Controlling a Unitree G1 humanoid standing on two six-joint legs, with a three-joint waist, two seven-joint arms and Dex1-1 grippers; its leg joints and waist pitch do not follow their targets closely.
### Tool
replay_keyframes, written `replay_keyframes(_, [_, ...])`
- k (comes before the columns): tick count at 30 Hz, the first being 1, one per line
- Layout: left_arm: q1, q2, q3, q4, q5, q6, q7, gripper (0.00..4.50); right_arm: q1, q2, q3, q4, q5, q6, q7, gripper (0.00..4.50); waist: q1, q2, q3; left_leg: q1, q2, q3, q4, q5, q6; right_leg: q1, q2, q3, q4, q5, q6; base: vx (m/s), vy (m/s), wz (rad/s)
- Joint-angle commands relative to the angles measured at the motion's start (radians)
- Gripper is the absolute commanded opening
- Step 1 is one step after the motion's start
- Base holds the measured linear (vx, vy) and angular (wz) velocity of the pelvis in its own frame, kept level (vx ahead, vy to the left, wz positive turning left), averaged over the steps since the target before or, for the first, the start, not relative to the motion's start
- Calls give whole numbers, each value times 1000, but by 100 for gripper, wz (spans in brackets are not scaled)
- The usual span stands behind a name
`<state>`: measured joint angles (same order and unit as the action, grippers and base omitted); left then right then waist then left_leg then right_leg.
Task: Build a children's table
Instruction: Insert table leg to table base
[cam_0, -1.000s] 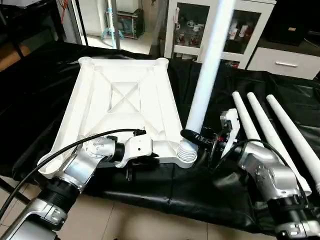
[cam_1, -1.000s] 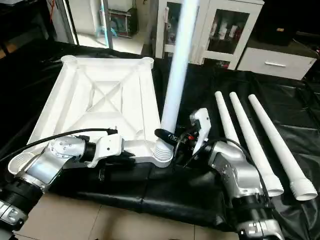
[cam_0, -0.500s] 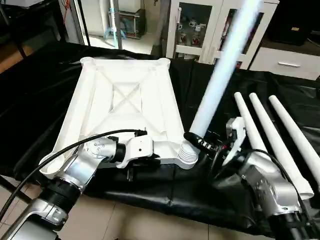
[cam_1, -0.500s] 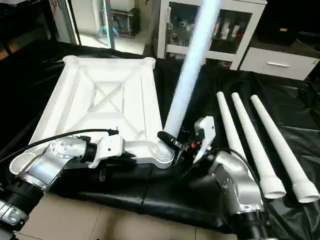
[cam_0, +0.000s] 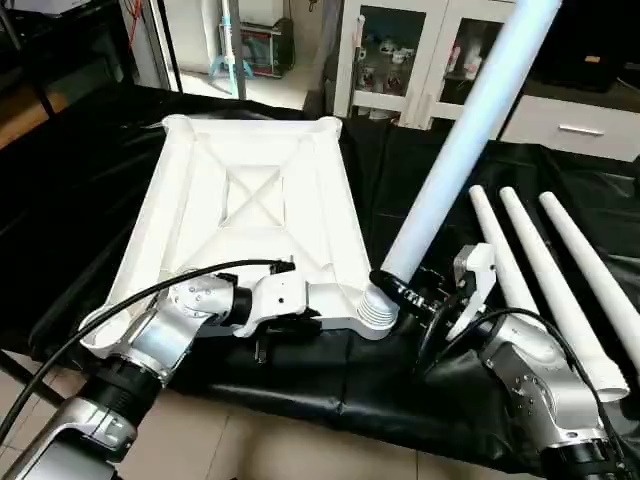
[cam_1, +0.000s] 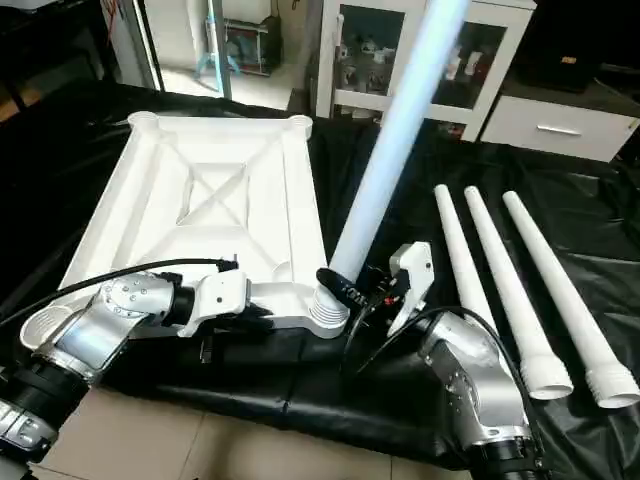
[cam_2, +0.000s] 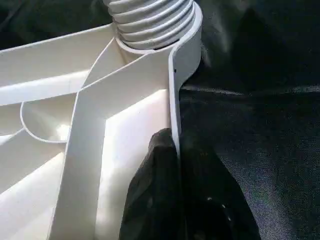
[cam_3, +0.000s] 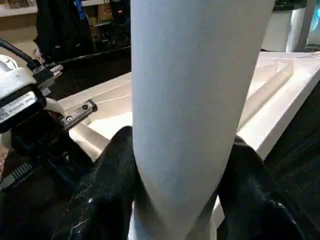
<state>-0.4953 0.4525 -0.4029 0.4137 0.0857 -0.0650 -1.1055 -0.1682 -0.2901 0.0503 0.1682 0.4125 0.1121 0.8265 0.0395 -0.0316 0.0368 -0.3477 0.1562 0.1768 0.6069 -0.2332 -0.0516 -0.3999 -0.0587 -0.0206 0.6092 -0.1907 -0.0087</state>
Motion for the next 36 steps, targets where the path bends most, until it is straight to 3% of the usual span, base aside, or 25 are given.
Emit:
replay_keyframes(1, [18,12,-8,22,18,4,-2,5,43,-42,31,80,-112,33,-15,191,-2,2,-35,0,76,-28,-95,-224,21,34,-87,45,-80,-264,-208,0,0,0])
replay_keyframes(4, [20,12,-8,19,17,5,-2,5,41,-60,59,81,-120,64,-3,191,-6,-1,-34,2,77,-30,-98,-259,12,31,-87,45,-85,-308,-195,0,0,0])
replay_keyframes(9, [22,12,-8,16,16,6,-2,5,22,-71,81,113,-134,104,-11,191,-8,-1,-37,1,77,-30,-98,-253,15,31,-86,46,-84,-282,-193,0,0,0])
replay_keyframes(17, [24,13,-9,10,15,9,-5,5,-31,-90,131,149,-155,150,2,191,-13,-5,-32,3,77,-38,-104,-344,-12,23,-87,46,-93,-408,-159,0,0,0])
replay_keyframes(22, [28,12,-7,4,15,14,-2,5,-38,-93,159,150,-171,153,6,191,-12,-9,-33,5,77,-38,-105,-358,-13,18,-89,49,-100,-449,-138,0,0,0])
replay_keyframes(26, [31,13,-7,1,16,16,-2,5,-26,-99,178,148,-184,144,9,191,-13,-9,-32,5,77,-38,-107,-364,-14,16,-87,48,-100,-451,-135,0,0,0])
replay_keyframes(28, [30,13,-7,2,15,18,-4,5,-34,-99,187,151,-185,147,5,191,-12,-4,-32,7,77,-40,-108,-373,-19,15,-88,50,-103,-466,-130,0,0,0])
replay_keyframes(33, [27,12,-9,4,17,16,-7,5,-44,-99,206,145,-185,167,11,191,-18,-4,-31,7,78,-46,-113,-427,-30,13,-87,47,-106,-499,-114,0,0,0])
replay_keyframes(36, [26,11,-10,5,18,16,-7,5,-45,-93,198,155,-185,165,-1,191,-17,-4,-33,10,79,-44,-114,-422,-28,12,-87,47,-107,-478,-119,0,0,0])
